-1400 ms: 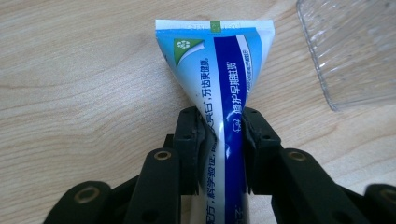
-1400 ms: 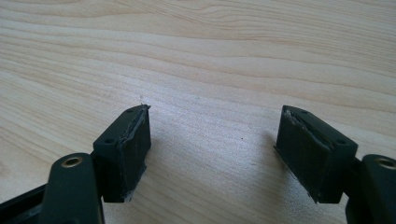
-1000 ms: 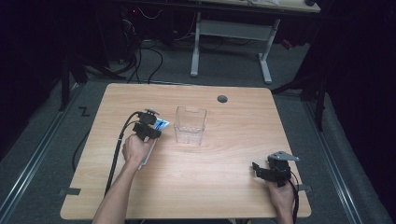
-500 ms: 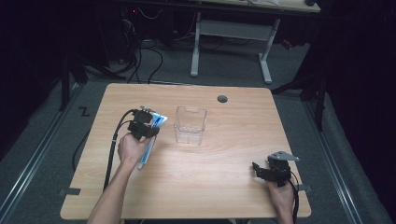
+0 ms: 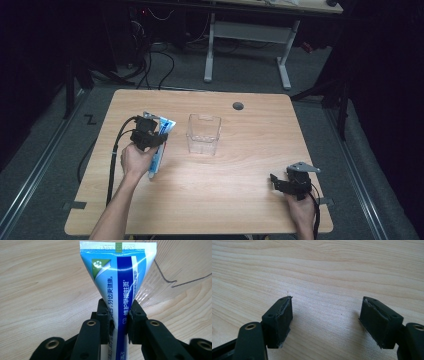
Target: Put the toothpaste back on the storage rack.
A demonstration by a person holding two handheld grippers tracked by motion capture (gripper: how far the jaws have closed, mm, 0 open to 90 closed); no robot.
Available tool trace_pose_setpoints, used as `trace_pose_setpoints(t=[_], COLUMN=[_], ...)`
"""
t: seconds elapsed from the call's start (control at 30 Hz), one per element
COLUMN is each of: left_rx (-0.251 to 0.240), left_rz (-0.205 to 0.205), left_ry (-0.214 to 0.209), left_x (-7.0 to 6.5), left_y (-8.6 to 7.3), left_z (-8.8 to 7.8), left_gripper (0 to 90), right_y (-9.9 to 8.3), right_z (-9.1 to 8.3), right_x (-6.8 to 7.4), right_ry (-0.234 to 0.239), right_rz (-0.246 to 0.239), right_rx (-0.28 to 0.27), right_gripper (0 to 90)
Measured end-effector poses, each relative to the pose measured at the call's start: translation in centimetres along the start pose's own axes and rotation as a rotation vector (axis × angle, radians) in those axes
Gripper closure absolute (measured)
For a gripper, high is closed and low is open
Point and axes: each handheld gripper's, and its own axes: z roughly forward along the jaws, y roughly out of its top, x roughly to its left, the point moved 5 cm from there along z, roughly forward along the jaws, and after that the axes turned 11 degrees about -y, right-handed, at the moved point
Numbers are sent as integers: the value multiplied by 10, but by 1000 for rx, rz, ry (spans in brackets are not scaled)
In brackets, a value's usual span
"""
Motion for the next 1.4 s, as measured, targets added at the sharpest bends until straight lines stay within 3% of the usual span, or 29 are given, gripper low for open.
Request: trace_pose_setpoints(t=[0.43,0.83,1.4], left_rx=[-83,-140,-167], left_rz=[-3,37,74], left_ry=[-38,-85,-115], left_x=[-8,-25,-40], left_y=[6,18,37], left_z=[-24,-40,-47], left_gripper=[757,756,755], right_y=[0,0,0], right_z=[0,0,0], right_x=[0,0,0], right_ry=[-1,0,-1], right_rz=[1,0,1], right_rx=[-1,0,0], right_gripper=[260,260,260])
